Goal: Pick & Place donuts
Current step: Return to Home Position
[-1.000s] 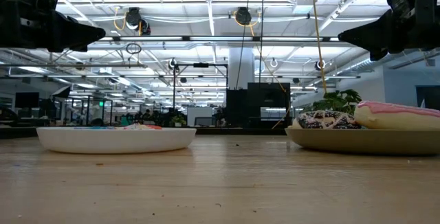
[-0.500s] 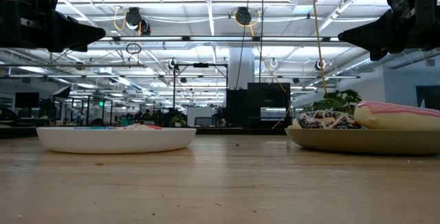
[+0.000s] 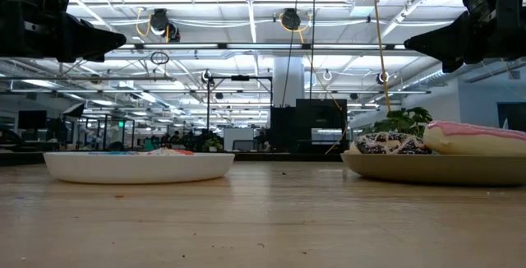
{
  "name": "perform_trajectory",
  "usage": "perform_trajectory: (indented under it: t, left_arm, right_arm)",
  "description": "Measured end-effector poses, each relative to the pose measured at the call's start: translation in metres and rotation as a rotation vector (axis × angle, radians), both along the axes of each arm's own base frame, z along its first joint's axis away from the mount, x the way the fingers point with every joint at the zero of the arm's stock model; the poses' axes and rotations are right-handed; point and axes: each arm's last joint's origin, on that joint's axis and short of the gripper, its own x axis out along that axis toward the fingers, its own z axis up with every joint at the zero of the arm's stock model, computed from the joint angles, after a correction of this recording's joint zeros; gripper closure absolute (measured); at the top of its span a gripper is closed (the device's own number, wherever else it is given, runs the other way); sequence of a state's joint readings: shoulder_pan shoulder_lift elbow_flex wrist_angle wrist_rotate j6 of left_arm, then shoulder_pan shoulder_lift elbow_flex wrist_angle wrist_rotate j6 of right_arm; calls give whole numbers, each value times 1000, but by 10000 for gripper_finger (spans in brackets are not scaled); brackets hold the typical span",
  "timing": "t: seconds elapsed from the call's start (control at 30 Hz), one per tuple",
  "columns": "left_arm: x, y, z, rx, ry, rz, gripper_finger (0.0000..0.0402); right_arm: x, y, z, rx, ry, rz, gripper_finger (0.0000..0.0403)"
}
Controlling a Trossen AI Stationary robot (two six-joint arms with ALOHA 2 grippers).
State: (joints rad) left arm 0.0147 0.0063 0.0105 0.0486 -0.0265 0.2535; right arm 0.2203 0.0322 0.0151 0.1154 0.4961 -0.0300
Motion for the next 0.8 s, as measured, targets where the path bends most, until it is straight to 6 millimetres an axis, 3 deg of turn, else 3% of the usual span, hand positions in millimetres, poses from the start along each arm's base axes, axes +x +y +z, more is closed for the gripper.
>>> perform_trajectory:
  t: [0.8]
  left_arm:
    - [0,0,0,0,0,0,369]
  right_arm:
    - [0,0,0,0,0,0,403]
